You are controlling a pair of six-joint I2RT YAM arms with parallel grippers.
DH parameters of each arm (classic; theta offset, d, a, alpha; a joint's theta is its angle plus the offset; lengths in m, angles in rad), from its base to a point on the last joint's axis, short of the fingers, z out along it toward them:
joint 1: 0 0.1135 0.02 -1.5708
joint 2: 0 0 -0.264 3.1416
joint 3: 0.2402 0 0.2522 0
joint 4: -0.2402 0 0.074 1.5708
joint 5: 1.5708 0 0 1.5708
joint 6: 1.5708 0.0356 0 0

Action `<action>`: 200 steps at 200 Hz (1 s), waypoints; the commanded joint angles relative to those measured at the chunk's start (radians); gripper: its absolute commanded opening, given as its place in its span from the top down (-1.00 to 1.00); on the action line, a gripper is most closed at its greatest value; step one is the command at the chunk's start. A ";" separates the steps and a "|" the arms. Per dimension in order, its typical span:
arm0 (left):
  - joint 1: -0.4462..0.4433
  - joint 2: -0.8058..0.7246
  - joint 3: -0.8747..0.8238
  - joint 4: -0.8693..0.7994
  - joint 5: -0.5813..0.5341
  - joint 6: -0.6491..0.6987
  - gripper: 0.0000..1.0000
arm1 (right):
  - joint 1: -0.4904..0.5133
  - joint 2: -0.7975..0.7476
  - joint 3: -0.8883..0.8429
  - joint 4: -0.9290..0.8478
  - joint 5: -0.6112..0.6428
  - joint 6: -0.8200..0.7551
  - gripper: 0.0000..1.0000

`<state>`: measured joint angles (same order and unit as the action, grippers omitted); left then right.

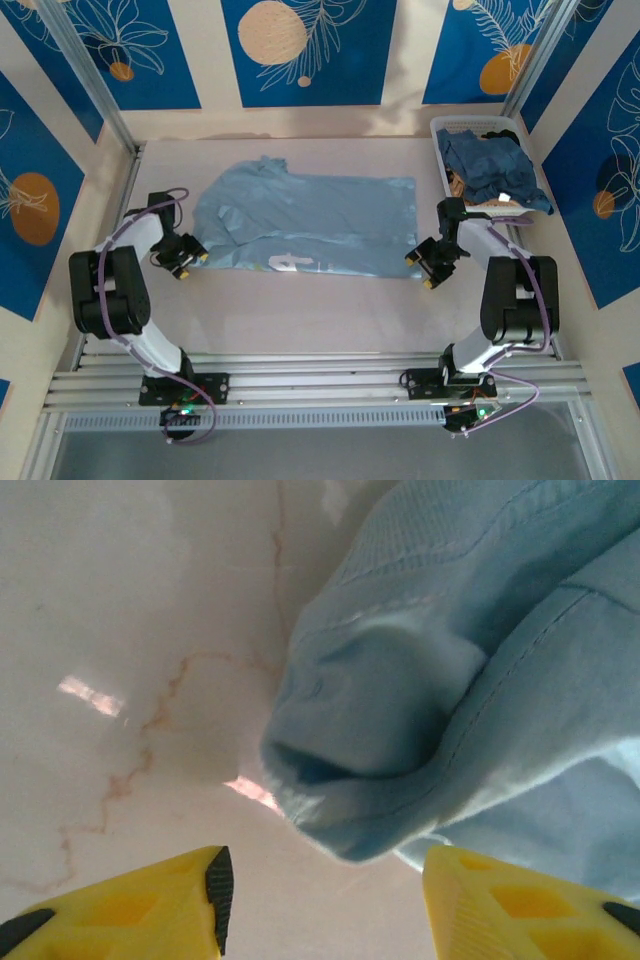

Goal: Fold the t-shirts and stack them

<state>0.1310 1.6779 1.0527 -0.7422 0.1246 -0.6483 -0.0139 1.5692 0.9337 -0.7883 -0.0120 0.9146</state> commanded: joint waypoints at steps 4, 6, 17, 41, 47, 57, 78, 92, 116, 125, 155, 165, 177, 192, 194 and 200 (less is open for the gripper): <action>0.007 0.044 0.038 0.043 0.014 0.015 0.12 | -0.004 0.025 0.000 0.018 -0.007 -0.002 -0.13; 0.008 0.048 0.040 0.042 0.012 0.016 0.15 | -0.004 0.028 -0.001 0.023 -0.006 0.001 -0.13; 0.009 0.064 0.057 0.038 -0.010 0.026 0.30 | -0.006 0.043 -0.001 0.040 -0.012 0.009 -0.09; 0.014 0.080 0.085 0.026 -0.056 0.041 0.63 | 0.004 0.096 0.024 0.062 -0.017 0.024 0.14; 0.016 0.082 0.091 0.019 -0.070 0.045 0.72 | 0.007 0.110 0.033 0.066 -0.016 0.030 0.21; 0.022 0.082 0.095 0.011 -0.089 0.049 0.83 | 0.014 0.132 0.049 0.064 -0.007 0.039 0.37; 0.035 0.075 0.100 -0.005 -0.111 0.050 1.00 | 0.026 0.174 0.089 0.019 0.032 0.066 0.81; 0.041 0.071 0.103 -0.031 -0.125 0.047 1.00 | 0.038 0.177 0.105 -0.018 0.077 0.082 0.97; 0.045 0.042 0.099 -0.094 -0.158 0.034 1.00 | 0.048 0.143 0.119 -0.100 0.157 0.101 1.00; 0.044 0.024 0.085 -0.109 -0.156 0.022 1.00 | 0.049 0.125 0.117 -0.130 0.174 0.104 1.00; 0.044 -0.064 -0.001 -0.155 -0.144 -0.046 1.00 | 0.050 0.051 0.072 -0.213 0.200 0.116 1.00; 0.043 -0.099 -0.044 -0.162 -0.139 -0.072 1.00 | 0.052 0.024 0.048 -0.233 0.202 0.122 1.00; 0.038 -0.139 -0.096 -0.164 -0.133 -0.099 1.00 | 0.054 -0.006 0.011 -0.248 0.200 0.134 1.00; 0.038 -0.179 -0.152 -0.164 -0.143 -0.114 1.00 | 0.056 -0.034 -0.041 -0.239 0.180 0.141 1.00; 0.038 -0.183 -0.158 -0.161 -0.144 -0.114 1.00 | 0.056 -0.037 -0.048 -0.236 0.179 0.142 1.00; 0.038 -0.191 -0.179 -0.153 -0.147 -0.114 1.00 | 0.058 -0.044 -0.065 -0.227 0.176 0.142 1.00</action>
<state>0.1562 1.5326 0.9436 -0.8566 0.0196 -0.7101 0.0395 1.5589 0.9428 -0.9527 0.1360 1.0206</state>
